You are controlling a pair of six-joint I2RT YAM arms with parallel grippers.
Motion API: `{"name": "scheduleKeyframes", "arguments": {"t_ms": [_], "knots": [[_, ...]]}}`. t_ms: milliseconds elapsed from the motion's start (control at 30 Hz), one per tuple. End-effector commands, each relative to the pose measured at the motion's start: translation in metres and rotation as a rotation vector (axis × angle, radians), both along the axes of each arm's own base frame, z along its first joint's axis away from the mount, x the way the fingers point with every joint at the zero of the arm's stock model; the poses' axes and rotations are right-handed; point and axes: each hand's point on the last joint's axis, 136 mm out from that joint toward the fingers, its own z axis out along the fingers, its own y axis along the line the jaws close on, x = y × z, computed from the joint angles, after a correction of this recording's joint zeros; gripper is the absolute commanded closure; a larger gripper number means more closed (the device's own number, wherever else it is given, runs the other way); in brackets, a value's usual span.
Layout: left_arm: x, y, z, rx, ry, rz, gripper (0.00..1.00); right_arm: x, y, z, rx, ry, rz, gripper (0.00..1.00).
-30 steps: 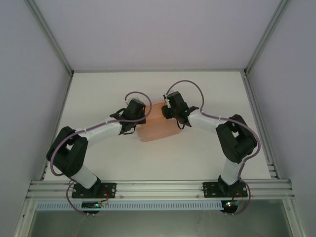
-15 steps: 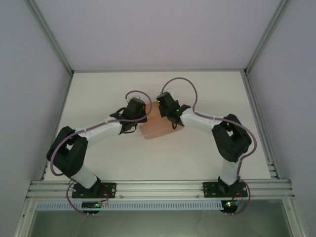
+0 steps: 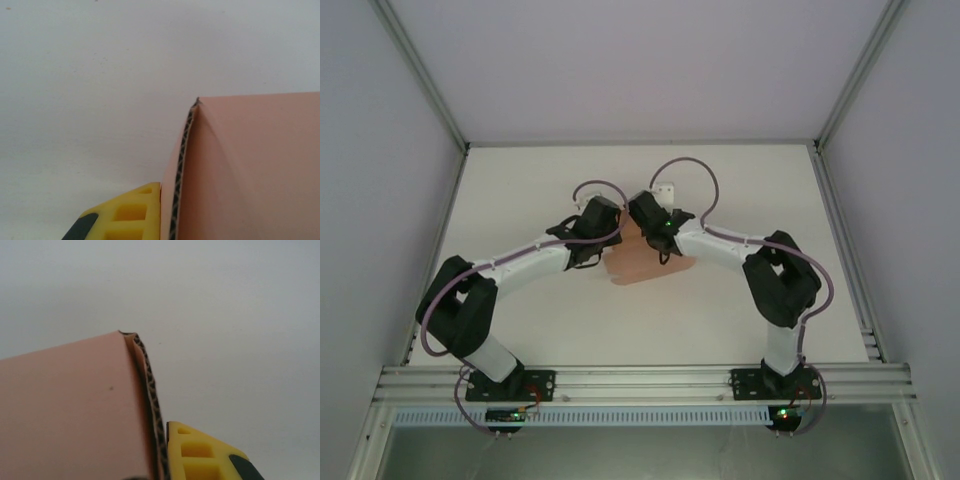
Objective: Assemble paper box
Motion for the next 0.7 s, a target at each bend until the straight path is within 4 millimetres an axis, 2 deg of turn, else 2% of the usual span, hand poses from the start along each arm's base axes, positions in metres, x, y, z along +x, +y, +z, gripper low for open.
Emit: {"name": "scheduleKeyframes", "arguments": {"t_ms": [0,100,167,267,333,400,500,600,667], "knots": [[0.007,0.061,0.000,0.116,-0.036,0.204,1.00,0.015,-0.066,-0.016,-0.004,-0.003,-0.065,0.86],[0.012,0.046,0.004,0.088,-0.059,0.131,1.00,0.009,-0.023,-0.009,0.178,-0.017,0.205,0.70],[0.015,0.039,0.007,0.086,-0.069,0.093,1.00,-0.002,0.005,0.004,0.268,-0.035,0.393,0.47],[0.019,0.031,0.010,0.087,-0.074,0.047,1.00,-0.024,0.029,0.025,0.373,-0.063,0.565,0.26],[0.020,0.028,0.011,0.097,-0.077,0.021,1.00,-0.033,0.030,0.036,0.422,-0.063,0.595,0.02],[0.021,0.023,0.015,0.101,-0.084,-0.024,1.00,-0.042,0.026,0.048,0.458,-0.071,0.607,0.01],[0.023,0.007,0.025,0.144,-0.109,-0.189,1.00,-0.053,0.011,0.068,0.477,-0.113,0.591,0.01],[0.017,-0.012,0.031,0.229,-0.131,-0.450,1.00,-0.067,-0.013,0.090,0.463,-0.180,0.543,0.01],[0.002,-0.023,0.029,0.295,-0.092,-0.658,1.00,-0.077,-0.036,0.097,0.429,-0.189,0.478,0.01]]}}
